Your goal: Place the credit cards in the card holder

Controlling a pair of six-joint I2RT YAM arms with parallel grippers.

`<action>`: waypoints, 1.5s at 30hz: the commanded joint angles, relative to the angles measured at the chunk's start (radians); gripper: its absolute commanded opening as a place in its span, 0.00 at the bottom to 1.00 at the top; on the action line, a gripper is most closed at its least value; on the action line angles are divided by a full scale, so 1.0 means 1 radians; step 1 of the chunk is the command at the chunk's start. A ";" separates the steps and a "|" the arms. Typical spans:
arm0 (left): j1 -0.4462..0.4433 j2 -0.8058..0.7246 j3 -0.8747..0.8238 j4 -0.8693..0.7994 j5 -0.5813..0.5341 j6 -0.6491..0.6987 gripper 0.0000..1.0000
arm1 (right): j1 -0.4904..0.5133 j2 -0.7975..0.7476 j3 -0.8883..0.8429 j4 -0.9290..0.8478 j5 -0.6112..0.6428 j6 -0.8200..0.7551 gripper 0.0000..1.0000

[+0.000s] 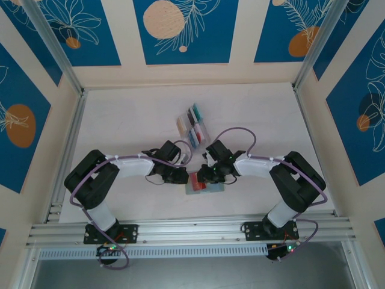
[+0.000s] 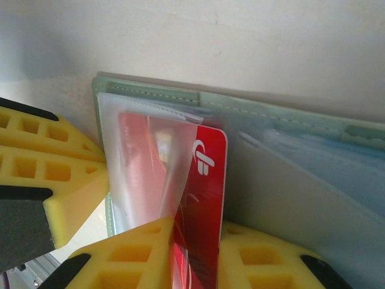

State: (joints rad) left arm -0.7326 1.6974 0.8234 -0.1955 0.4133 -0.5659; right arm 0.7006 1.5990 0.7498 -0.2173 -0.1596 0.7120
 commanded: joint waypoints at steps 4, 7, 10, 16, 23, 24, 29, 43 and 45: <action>-0.026 0.056 -0.032 -0.071 -0.073 -0.005 0.12 | 0.052 0.050 0.039 -0.013 -0.024 0.005 0.25; -0.026 0.061 -0.034 -0.079 -0.090 -0.012 0.12 | 0.060 0.038 0.070 -0.072 0.008 -0.018 0.30; -0.025 0.065 -0.041 -0.064 -0.078 -0.018 0.11 | 0.061 0.013 0.081 -0.129 0.036 -0.037 0.37; -0.021 0.068 -0.050 -0.051 -0.073 -0.030 0.11 | 0.032 -0.023 0.067 -0.186 0.044 -0.058 0.45; -0.018 0.068 -0.056 -0.049 -0.070 -0.032 0.11 | 0.021 -0.031 0.069 -0.193 0.035 -0.065 0.45; -0.018 0.069 -0.058 -0.048 -0.070 -0.032 0.11 | 0.022 -0.031 0.068 -0.194 0.035 -0.067 0.43; -0.018 0.069 -0.062 -0.041 -0.067 -0.036 0.11 | 0.025 -0.023 0.071 -0.178 0.018 -0.066 0.32; -0.019 0.067 -0.061 -0.034 -0.060 -0.037 0.11 | 0.063 0.004 0.118 -0.158 -0.005 -0.075 0.28; -0.018 0.064 -0.063 -0.038 -0.066 -0.035 0.11 | 0.055 -0.007 0.129 -0.207 0.032 -0.094 0.30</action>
State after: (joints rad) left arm -0.7353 1.6978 0.8131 -0.1749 0.4107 -0.5957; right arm 0.7490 1.5986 0.8368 -0.3851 -0.1181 0.6460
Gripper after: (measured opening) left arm 0.110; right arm 0.297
